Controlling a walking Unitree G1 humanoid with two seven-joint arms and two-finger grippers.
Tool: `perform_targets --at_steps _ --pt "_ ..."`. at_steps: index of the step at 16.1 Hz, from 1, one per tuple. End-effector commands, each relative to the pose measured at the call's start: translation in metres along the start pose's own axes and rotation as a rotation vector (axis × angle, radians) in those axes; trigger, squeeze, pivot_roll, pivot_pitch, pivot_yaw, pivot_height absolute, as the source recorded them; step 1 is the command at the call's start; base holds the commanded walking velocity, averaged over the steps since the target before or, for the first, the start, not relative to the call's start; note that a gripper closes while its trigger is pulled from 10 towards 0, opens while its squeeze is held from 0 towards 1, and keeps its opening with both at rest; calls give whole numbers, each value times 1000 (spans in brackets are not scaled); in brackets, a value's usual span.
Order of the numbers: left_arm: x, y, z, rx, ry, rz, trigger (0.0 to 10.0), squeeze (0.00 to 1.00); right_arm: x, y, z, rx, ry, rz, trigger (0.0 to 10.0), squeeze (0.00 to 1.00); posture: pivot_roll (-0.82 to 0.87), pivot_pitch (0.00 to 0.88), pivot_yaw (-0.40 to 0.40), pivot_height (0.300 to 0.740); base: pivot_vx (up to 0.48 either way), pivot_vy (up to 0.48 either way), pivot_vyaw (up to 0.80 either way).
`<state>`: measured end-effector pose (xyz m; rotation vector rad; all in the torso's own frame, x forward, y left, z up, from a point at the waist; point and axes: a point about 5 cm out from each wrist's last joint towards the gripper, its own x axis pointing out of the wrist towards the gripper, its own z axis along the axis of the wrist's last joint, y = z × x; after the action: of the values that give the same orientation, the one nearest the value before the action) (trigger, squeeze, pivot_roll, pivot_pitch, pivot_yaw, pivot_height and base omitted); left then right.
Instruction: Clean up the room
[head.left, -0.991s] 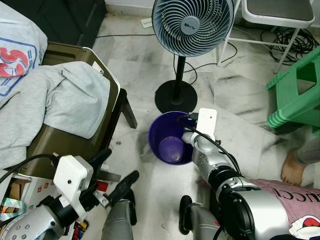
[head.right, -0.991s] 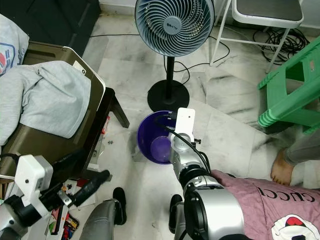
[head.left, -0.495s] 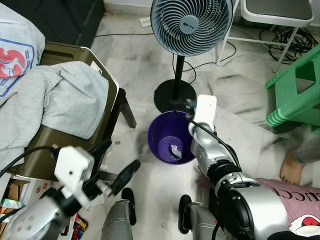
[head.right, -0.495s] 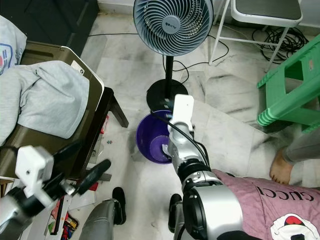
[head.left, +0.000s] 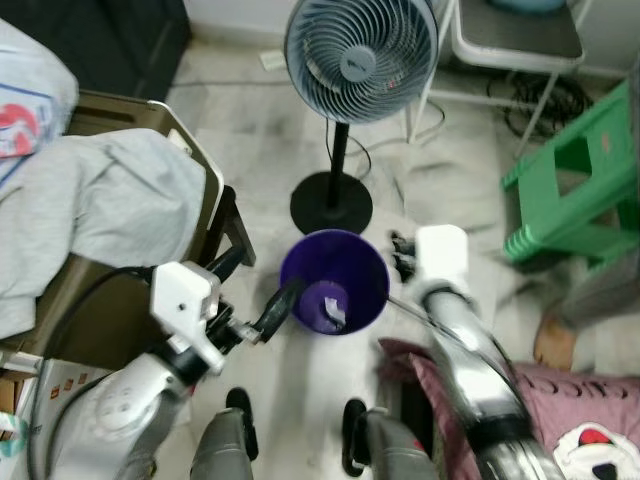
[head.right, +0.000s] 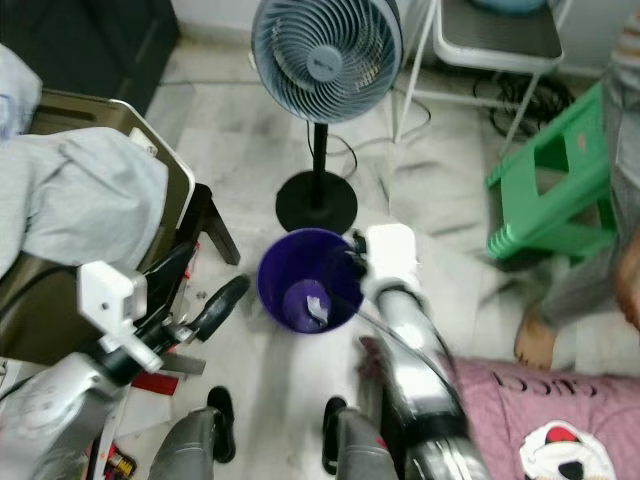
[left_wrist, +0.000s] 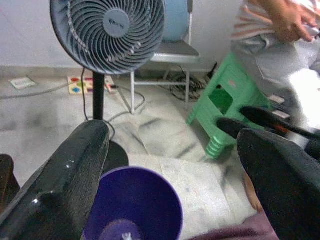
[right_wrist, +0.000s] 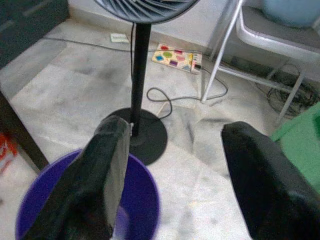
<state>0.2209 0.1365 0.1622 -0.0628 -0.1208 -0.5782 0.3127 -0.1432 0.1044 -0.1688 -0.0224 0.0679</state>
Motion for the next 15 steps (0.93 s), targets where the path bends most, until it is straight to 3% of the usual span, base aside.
perform_targets --at_steps 1,2,5,7,10,13,14,15 --pt "-1 0 -5 9 9 19 10000 0 -10 0 -4 -14 17 26 10000 1000 -23 190 -49 740 0 0 0" --pt "1 1 -7 8 -12 51 10000 0 -24 -8 -6 -20 25 23 10000 1000 -33 165 -49 740 0 0 0" --pt "5 -1 -13 19 -40 124 10000 0 -41 -23 -7 7 23 37 10000 1000 -40 94 -55 740 0 0 0" --pt "8 3 -15 25 -58 168 10000 0 -47 -33 -6 -26 21 38 10000 1000 -46 55 -49 740 0 0 0" --pt "0 8 -23 13 -48 238 10000 0 -62 -52 -9 -72 38 41 10000 1000 -58 24 -44 740 0 0 0" --pt "-2 14 -34 8 -5 306 10000 0 -67 -45 -7 -56 34 44 10000 1000 -68 0 -27 740 0 0 0" --pt "1 15 -33 13 -8 291 10000 0 -64 -39 -1 -68 6 52 10000 4 -72 0 -19 740 0 0 0" --pt "4 16 -31 19 -12 278 10000 0 -62 -36 2 -77 -8 52 10000 0 -73 0 -12 740 0 0 0"
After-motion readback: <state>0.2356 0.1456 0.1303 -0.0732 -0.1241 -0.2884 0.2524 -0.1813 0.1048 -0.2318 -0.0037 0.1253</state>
